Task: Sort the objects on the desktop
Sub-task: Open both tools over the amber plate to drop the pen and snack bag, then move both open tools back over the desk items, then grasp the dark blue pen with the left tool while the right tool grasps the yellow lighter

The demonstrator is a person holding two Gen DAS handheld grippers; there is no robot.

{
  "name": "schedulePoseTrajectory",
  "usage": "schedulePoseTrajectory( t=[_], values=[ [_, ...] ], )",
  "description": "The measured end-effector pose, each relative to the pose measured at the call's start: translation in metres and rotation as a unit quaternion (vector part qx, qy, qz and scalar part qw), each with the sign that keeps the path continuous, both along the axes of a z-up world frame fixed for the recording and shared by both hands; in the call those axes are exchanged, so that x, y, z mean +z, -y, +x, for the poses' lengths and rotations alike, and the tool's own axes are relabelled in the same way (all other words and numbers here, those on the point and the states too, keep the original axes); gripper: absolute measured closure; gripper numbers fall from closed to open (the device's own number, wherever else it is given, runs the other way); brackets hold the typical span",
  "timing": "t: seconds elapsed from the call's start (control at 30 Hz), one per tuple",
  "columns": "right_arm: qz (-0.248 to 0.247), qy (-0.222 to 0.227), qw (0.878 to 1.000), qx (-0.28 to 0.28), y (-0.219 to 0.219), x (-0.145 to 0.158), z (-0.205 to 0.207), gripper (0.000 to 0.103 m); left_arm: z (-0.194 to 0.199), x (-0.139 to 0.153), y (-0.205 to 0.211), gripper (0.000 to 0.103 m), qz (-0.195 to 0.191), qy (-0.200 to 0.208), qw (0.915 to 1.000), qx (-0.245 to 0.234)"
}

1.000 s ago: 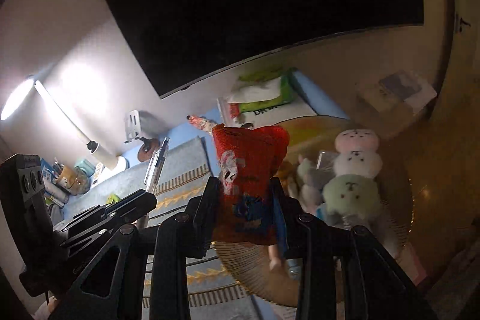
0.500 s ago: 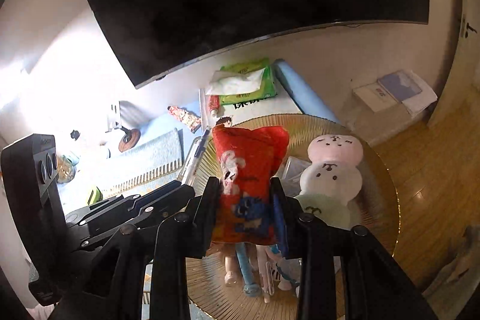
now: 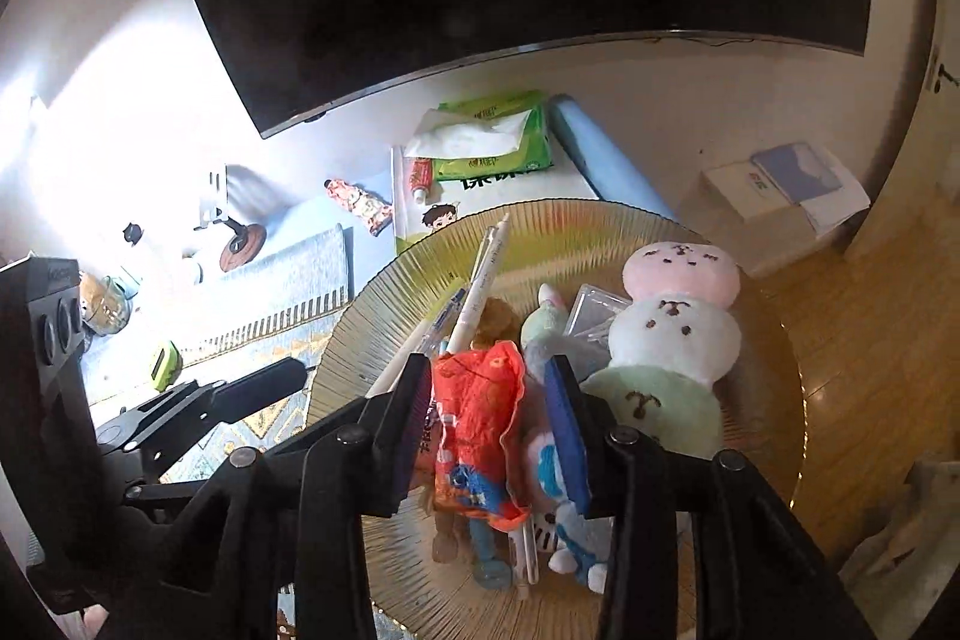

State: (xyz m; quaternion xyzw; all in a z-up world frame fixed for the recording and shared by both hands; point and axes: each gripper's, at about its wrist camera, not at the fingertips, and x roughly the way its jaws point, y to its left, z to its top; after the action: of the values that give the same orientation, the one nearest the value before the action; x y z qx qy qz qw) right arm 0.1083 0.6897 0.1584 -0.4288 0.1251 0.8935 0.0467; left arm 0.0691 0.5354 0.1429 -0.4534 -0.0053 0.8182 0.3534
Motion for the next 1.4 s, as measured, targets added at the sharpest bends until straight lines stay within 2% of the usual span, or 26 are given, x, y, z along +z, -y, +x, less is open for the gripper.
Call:
schedulePoseTrajectory(
  t=[0.07,0.23,0.4,0.6,0.8,0.97,1.07,1.23,1.4],
  values=[
    [-0.003,-0.004,1.0,-0.008,0.004,0.003,0.005,0.046,0.002,0.0,0.016,0.042,-0.004,0.005,1.0,0.006],
    [-0.025,-0.007,1.0,0.001,0.028,0.011,0.007,0.043,0.005,-0.008,0.07,0.037,-0.024,0.019,0.9991,0.03],
    [-0.043,-0.005,0.998,0.04,0.079,0.012,0.001,0.041,0.003,-0.021,0.145,0.038,-0.046,0.038,0.9951,0.079],
    [-0.067,0.017,0.993,0.094,0.157,0.003,-0.014,0.039,-0.006,-0.032,0.251,0.038,-0.059,0.062,0.9827,0.164],
    [-0.072,0.048,0.985,0.147,0.238,-0.012,-0.024,0.039,-0.014,-0.048,0.355,0.038,-0.073,0.076,0.9642,0.244],
    [-0.067,0.076,0.978,0.179,0.299,-0.032,-0.03,0.039,-0.025,-0.065,0.423,0.038,-0.065,0.084,0.9544,0.279],
    [-0.066,0.091,0.976,0.189,0.329,-0.046,-0.032,0.039,-0.038,-0.077,0.444,0.038,-0.068,0.083,0.9552,0.276],
    [-0.052,0.113,0.973,0.193,0.367,-0.075,-0.042,0.039,-0.057,-0.097,0.458,0.038,-0.072,0.084,0.9623,0.248],
    [-0.095,0.148,0.971,0.164,0.384,-0.111,-0.053,0.039,-0.07,-0.115,0.46,0.038,-0.075,0.088,0.969,0.218]
  ],
)
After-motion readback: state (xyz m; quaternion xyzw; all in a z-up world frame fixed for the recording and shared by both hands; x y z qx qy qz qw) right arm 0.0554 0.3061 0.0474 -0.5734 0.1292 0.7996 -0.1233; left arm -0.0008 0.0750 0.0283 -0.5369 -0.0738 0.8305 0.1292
